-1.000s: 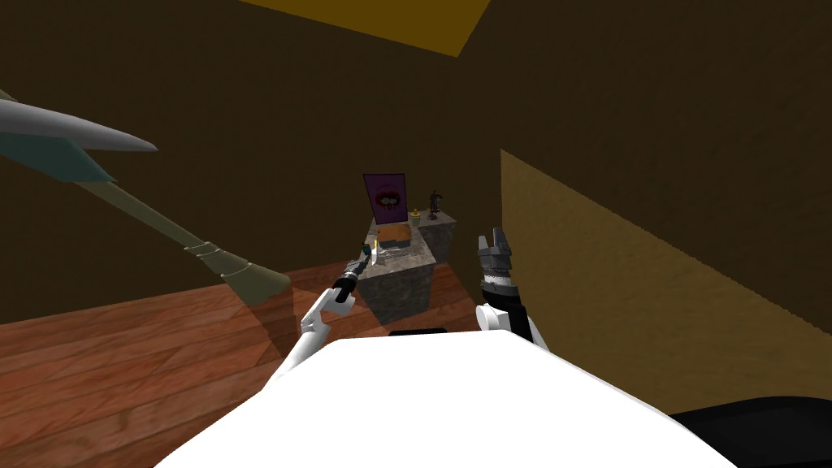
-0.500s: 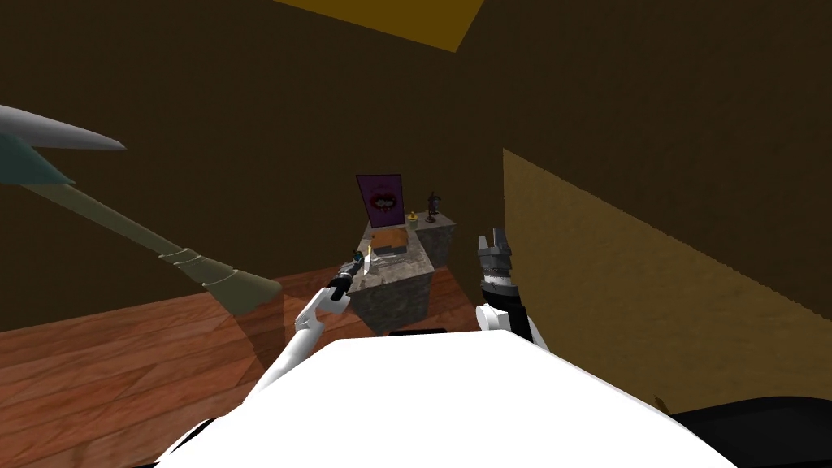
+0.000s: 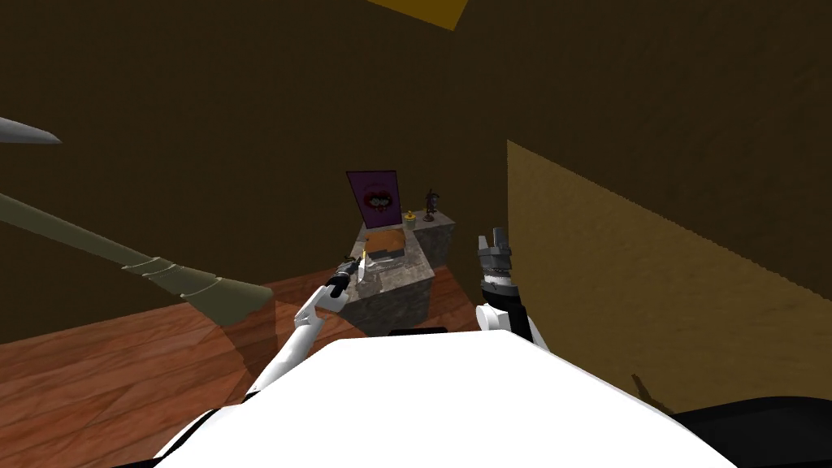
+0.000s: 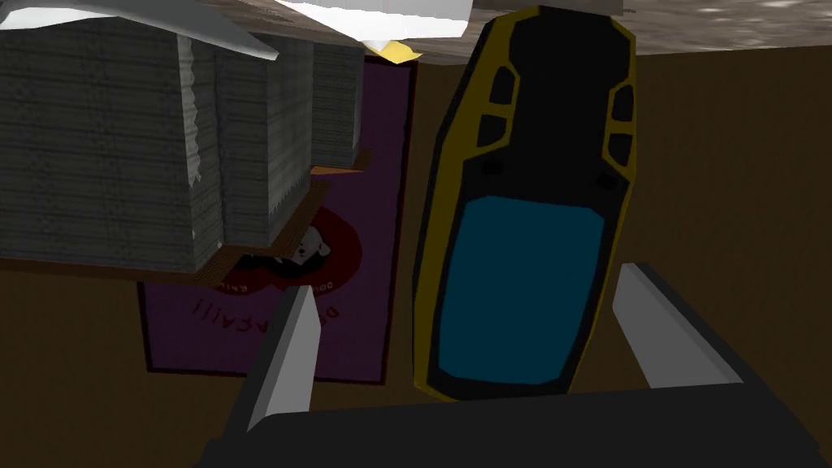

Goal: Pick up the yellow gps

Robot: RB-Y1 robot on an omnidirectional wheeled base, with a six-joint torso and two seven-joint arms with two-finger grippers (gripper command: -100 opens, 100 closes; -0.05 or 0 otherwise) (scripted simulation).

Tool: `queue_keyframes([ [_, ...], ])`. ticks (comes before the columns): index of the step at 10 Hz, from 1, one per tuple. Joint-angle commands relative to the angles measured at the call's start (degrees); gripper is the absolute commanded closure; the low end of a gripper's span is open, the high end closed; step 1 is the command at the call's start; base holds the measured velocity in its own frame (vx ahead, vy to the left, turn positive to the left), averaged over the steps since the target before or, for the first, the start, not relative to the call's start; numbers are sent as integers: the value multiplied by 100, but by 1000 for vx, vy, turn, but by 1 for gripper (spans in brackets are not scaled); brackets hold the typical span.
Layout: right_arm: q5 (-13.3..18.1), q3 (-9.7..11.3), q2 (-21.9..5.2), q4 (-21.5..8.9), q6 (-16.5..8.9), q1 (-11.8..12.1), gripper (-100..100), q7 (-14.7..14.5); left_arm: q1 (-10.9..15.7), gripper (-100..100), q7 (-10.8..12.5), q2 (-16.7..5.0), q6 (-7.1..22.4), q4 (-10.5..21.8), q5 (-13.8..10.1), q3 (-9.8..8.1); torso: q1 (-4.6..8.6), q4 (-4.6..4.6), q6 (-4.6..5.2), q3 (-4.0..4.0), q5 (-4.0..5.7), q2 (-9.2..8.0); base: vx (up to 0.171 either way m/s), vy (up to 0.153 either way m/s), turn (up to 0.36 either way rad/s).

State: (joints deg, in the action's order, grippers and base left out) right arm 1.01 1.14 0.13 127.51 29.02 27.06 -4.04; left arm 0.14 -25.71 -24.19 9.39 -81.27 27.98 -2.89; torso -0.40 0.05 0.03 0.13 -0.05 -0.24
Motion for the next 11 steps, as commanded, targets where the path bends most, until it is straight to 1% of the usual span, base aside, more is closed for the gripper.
queue_keyframes([
  [1, 0, 0, 0, 0, 0, 0, 0, 0, 98, -100, 286, -25, 174, 163, 251, -10, 0, 0, 0, 0, 0, 0, -104, 113, -366],
  [2, 0, -1, 0, -1, 0, 1, 0, 0, 98, -100, 348, -25, 174, 163, 251, -10, -4, 4, -5, 9, -3, -13, -57, 59, -50],
  [3, 0, -1, 0, 0, 0, 2, 0, 0, 338, -100, 570, -37, 434, 418, 503, -71, 7, 2, -11, 5, 0, -5, -110, 94, -346],
  [4, 0, 0, 0, 0, 0, 0, 0, 0, 338, -100, 718, -37, 434, 522, 669, -71, 0, 4, -1, 10, -1, -17, -112, 127, -327],
  [5, 0, -1, 0, -1, 0, 1, 0, 0, 338, -100, 819, -37, 434, 522, 674, -71, -11, 5, -8, 13, -4, -19, -59, 75, -31],
  [6, 0, -1, 0, -1, 0, 3, 0, 0, 579, -100, 1017, -49, 683, 815, 956, -132, 0, 3, -12, 5, -3, -5, -98, 96, -315],
  [7, 0, 0, 0, 0, 0, 0, 0, 0, 579, -100, 1167, -49, 694, 882, 1096, -132, -4, 4, -3, 8, -2, -12, -122, 93, -324],
  [8, 0, -1, 0, -1, 0, 1, 0, 0, 579, -100, 1290, -49, 694, 882, 1096, -132, -4, 4, -6, 11, -4, -16, -68, 43, -46],
  [9, 0, -1, 0, -1, 0, 3, 0, 0, 819, -100, 1474, -61, 954, 1137, 1336, -194, 6, 1, -11, 3, -2, -1, -117, 109, -368],
  [10, 0, -1, 0, 0, 0, 0, 0, 0, 819, -100, 1628, -61, 954, 1241, 1465, -194, -11, 3, -1, 7, -4, -11, -123, 109, -312],
  [11, 0, -1, 0, -1, 0, 2, 0, 0, 819, -100, 1761, -61, 954, 1241, 1518, -194, -13, 3, -8, 9, -7, -12, -62, 41, -12],
])
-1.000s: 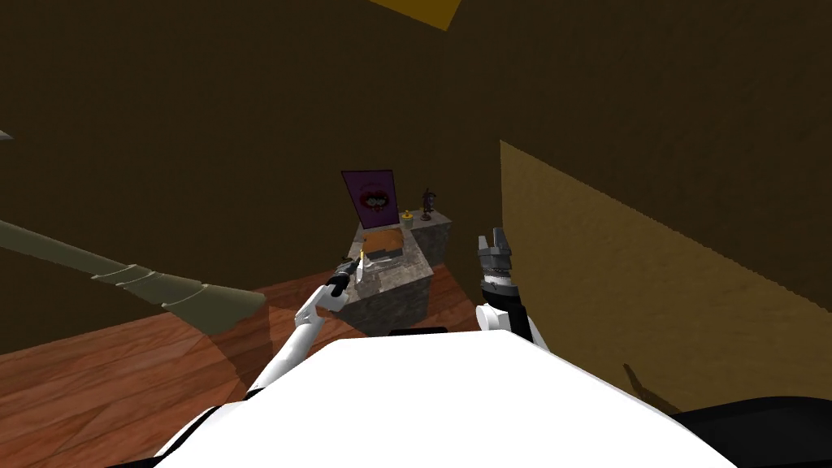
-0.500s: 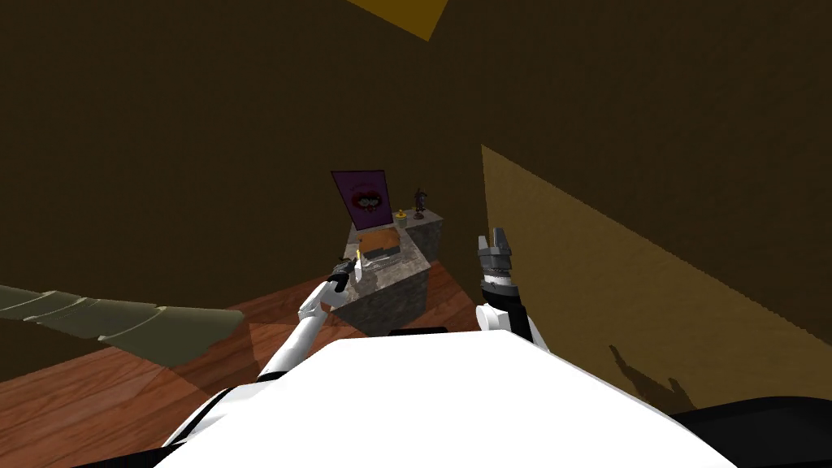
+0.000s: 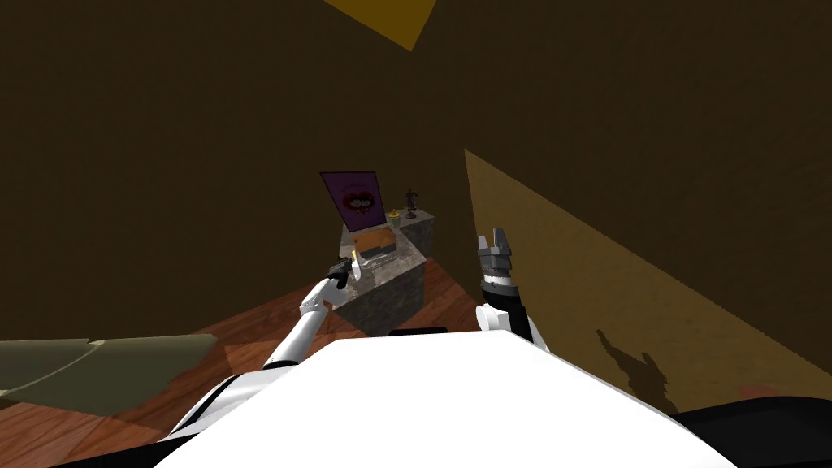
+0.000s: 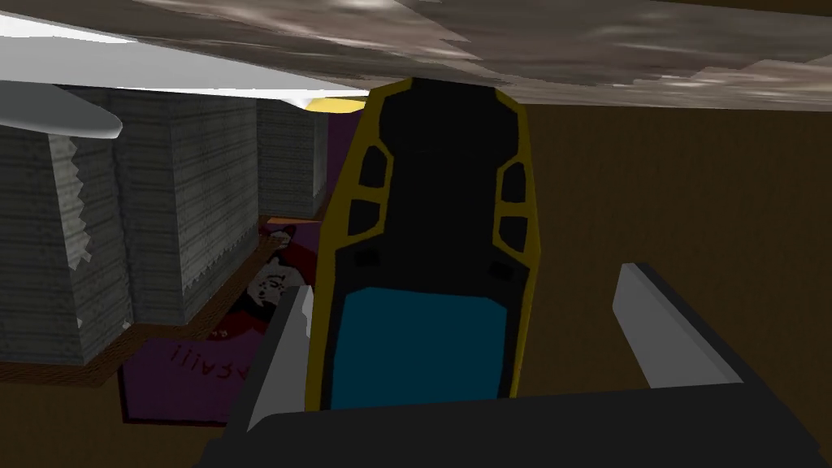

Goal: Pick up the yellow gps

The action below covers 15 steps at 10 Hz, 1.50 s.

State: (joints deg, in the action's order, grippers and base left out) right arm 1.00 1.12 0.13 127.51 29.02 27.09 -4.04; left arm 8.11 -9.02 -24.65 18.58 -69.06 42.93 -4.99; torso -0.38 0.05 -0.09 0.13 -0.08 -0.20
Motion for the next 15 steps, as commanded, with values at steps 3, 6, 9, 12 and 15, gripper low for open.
queue_keyframes([
  [3, 0, 0, 0, 0, 0, -2, 0, 0, 263, -100, 563, -26, 296, 379, 446, -44, -8, 3, 9, 7, -2, -14, -111, 62, -238],
  [6, 0, 0, 0, 0, 0, -1, 0, 0, 503, -100, 1034, -38, 556, 738, 868, -106, -9, 1, 2, 5, -2, -10, -102, 53, -225],
  [9, 0, 0, 0, 0, 0, -1, 0, 0, 744, -100, 1469, -50, 816, 1098, 1290, -167, -14, 4, 1, 10, -3, -18, -122, 60, -232],
  [12, 0, 1, 0, 0, 0, -1, 0, 0, 984, -100, 1860, -62, 1076, 1457, 1687, -228, 5, -2, 6, -4, 1, 4, -82, 19, -213],
  [15, 0, 0, 0, 0, 0, -2, 0, 0, 1225, -100, 2313, -74, 1337, 1816, 2110, -289, 1, 0, 16, 0, -3, -1, -118, 39, -245],
])
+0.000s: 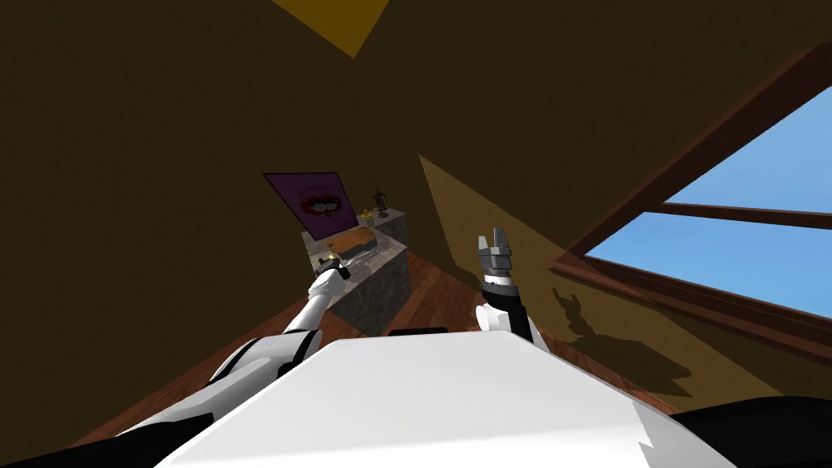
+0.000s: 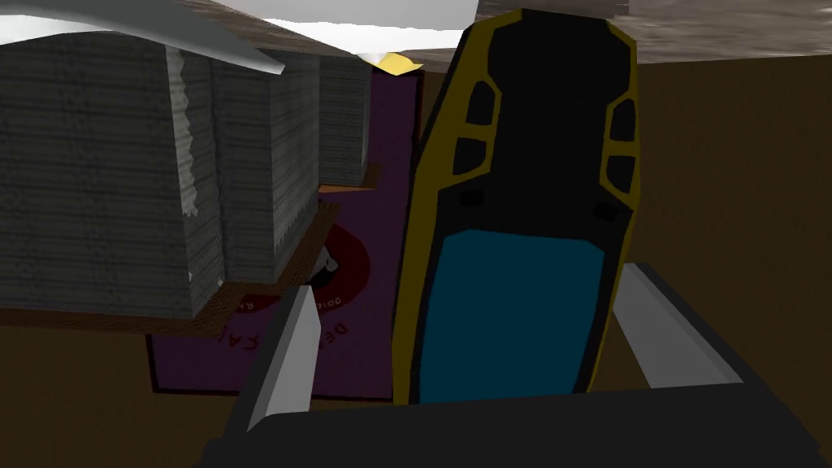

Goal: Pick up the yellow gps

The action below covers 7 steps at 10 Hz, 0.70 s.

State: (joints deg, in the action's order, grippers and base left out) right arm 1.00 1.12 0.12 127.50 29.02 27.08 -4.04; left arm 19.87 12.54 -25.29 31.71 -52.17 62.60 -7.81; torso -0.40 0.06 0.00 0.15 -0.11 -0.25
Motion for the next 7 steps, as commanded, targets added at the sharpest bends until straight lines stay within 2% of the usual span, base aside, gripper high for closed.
queue_keyframes([
  [1, 0, 0, 0, 0, 0, 0, 0, 0, 48, -100, 286, -10, 23, 127, 168, -8, 0, 0, 0, 0, 0, 0, -90, 34, -29],
  [2, 0, -1, 0, 0, 0, 1, 0, 0, 289, -100, 438, -22, 284, 361, 390, -69, -1, -3, -6, -6, -1, 12, -177, 40, -336],
  [3, 0, 0, 0, 0, 0, -1, 0, 0, 289, -100, 701, -22, 284, 486, 590, -69, -1, 1, 6, 3, 0, -8, -171, 49, -344],
  [4, 0, 0, 0, 0, 0, 0, 0, 0, 289, -100, 763, -22, 284, 486, 590, -69, -4, 3, -1, 7, -1, -11, -64, 28, -28],
  [5, 0, -1, 0, 0, 0, 2, 0, 0, 257, -100, 654, -11, 282, 413, 532, -73, -3, -2, -7, -8, -1, 16, -15, 7, 15],
  [6, 0, -1, 0, 0, 0, 2, 0, 0, 257, 100, 670, -12, 288, 415, 535, -75, 2, -8, -5, -20, 0, 37, -5, 1, -20],
  [7, 0, 0, 0, 0, 0, 2, 0, 0, 264, 100, 669, -9, 282, 409, 536, -70, 4, -12, -15, -26, 0, 44, 0, 0, 0],
])
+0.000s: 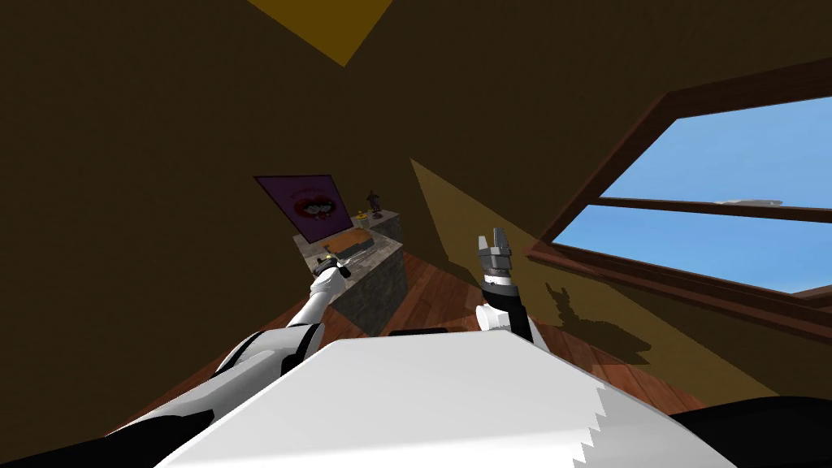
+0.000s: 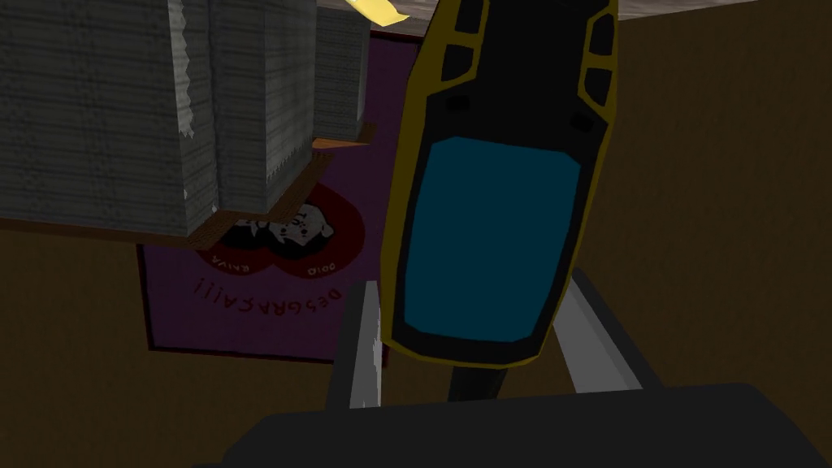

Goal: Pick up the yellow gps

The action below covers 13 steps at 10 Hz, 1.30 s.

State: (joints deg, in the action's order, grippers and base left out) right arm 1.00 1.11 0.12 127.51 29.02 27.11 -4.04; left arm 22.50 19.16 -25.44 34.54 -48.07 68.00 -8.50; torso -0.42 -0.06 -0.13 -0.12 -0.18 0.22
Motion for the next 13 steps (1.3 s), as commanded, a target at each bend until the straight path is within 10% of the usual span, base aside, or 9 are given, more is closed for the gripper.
queue_keyframes([
  [1, 0, 0, 0, 0, 0, 0, 0, 0, 0, 100, 0, 0, 0, 0, 0, 0, 0, 0, 0, 0, 0, 0, 0, 0, 0],
  [3, 0, 0, 0, 0, 0, 0, 0, 0, -1, 100, 0, 0, 1, 1, -1, -1, -1, 0, 1, -1, 0, 2, 0, 0, 0],
  [4, 0, 0, 0, 0, 0, 0, 0, 0, -1, 0, 1, 0, 1, 1, -1, -1, 0, 0, 2, -2, 1, 3, 0, 0, 0],
  [5, 0, 0, 0, 0, 0, 0, 0, 0, -215, 100, -285, 5, -260, -283, -288, 62, 0, -1, 2, -2, 1, 3, 153, -2, 347],
  [13, 0, -1, 0, 0, 0, 3, 0, 0, -696, 100, -1303, 29, -780, -1001, -1217, 184, -41, -44, -11, -62, -39, 84, 129, -40, 236],
])
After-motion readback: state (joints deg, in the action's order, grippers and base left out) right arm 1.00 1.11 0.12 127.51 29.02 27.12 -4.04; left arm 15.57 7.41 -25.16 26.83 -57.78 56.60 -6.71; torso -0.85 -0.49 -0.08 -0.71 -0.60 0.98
